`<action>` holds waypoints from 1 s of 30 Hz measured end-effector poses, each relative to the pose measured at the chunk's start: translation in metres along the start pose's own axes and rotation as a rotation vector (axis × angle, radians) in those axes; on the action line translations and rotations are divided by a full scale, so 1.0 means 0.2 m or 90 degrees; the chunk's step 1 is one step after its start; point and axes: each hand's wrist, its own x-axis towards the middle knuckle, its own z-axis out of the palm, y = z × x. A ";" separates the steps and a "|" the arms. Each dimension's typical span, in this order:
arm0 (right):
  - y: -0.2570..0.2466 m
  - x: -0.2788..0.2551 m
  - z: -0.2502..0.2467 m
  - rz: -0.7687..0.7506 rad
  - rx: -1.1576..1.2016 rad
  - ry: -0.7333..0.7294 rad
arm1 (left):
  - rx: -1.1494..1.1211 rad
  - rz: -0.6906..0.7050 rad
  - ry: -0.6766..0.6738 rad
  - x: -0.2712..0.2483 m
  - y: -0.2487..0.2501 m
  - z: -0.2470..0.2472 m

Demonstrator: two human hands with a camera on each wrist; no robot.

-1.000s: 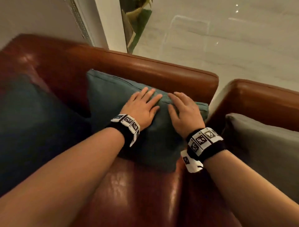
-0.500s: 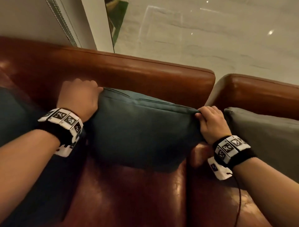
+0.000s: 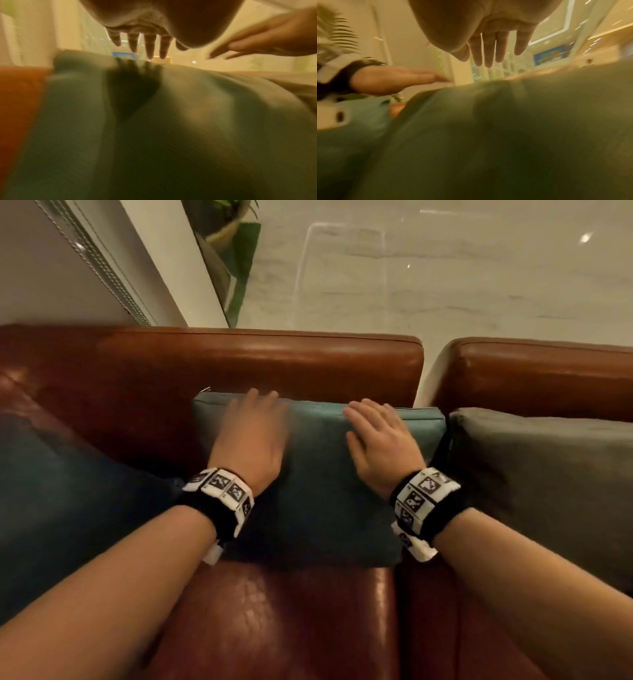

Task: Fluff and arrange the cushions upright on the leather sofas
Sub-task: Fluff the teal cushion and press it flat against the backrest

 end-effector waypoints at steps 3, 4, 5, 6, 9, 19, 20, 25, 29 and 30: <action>-0.16 -0.15 0.25 -0.054 -0.034 -0.094 | 0.016 0.098 -0.070 -0.07 0.19 0.15; -0.16 -0.16 0.30 -0.052 -0.059 -0.108 | 0.024 0.094 -0.073 -0.07 0.18 0.20; -0.13 -0.16 0.34 -0.052 -0.088 -0.111 | 0.040 0.091 -0.060 -0.05 0.14 0.24; -0.08 -0.14 0.35 -0.057 -0.122 -0.107 | 0.054 0.091 -0.042 -0.04 0.09 0.27; 0.10 -0.04 0.30 -0.014 -0.186 -0.085 | 0.059 0.052 0.001 0.01 -0.16 0.30; 0.19 0.20 0.13 0.180 -0.132 -0.090 | -0.006 0.012 -0.003 0.09 -0.42 0.11; 0.15 0.24 0.14 0.174 -0.105 -0.091 | -0.021 0.028 0.009 0.13 -0.38 0.07; 0.07 0.34 0.12 0.241 -0.016 -0.015 | -0.074 0.093 -0.071 0.38 -0.16 0.00; 0.06 0.31 0.12 0.203 0.003 0.011 | -0.072 0.048 -0.158 0.45 -0.10 0.02; 0.06 0.32 0.13 0.196 0.011 0.010 | -0.087 0.035 -0.157 0.45 -0.10 0.02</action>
